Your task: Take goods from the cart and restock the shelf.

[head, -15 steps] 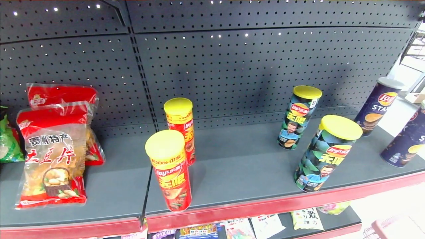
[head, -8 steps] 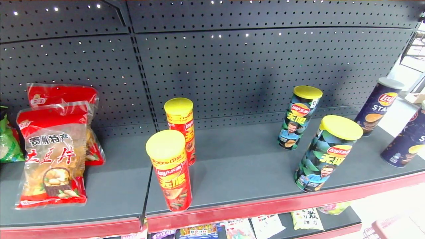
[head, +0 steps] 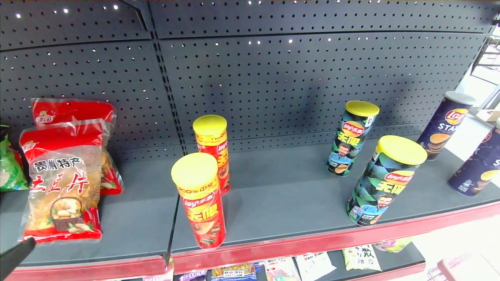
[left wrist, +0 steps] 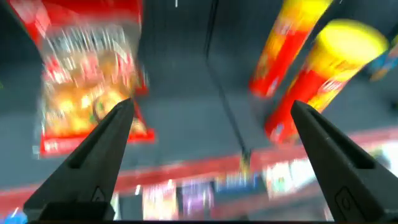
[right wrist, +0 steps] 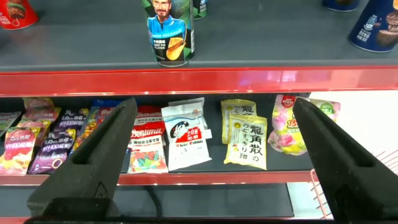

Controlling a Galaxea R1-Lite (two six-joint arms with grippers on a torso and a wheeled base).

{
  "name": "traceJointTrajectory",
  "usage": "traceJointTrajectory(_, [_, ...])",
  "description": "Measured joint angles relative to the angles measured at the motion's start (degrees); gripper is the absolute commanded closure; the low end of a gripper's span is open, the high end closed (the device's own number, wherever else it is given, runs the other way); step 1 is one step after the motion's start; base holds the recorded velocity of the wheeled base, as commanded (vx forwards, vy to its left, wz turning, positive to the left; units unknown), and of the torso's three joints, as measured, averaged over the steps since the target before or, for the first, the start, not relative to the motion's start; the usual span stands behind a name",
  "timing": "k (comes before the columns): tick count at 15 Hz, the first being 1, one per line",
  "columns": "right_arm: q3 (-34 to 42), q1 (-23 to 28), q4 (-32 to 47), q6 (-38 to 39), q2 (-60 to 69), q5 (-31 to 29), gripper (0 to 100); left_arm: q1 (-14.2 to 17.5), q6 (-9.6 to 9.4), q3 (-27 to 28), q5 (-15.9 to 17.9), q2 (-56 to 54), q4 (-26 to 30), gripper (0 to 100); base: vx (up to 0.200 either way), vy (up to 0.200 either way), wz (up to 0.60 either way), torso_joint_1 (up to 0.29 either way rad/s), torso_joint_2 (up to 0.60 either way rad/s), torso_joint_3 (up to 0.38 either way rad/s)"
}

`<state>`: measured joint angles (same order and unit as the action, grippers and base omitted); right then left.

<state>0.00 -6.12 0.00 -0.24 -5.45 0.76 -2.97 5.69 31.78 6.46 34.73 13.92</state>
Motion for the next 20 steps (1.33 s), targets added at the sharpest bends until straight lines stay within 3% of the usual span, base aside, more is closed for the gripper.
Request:
traceJointTrajectory(6, [0.00,0.00,0.00,0.00,0.00,0.00,0,-9.56,-0.50,3.55,-0.41,21.63,2.26,0,0.000,0.000,0.00,0.000,0.00,0.000])
traceJointTrajectory(12, [0.00,0.00,0.00,0.02,0.00,0.02,0,-13.20,-0.09,6.25,-3.84,38.34,-0.33,0,0.000,0.000,0.00,0.000,0.00,0.000])
traceJointTrajectory(20, [0.00,0.00,0.00,0.00,0.00,0.00,0,-15.90,0.16,7.79,-5.07,51.37,-8.64,0,0.000,0.000,0.00,0.000,0.00,0.000])
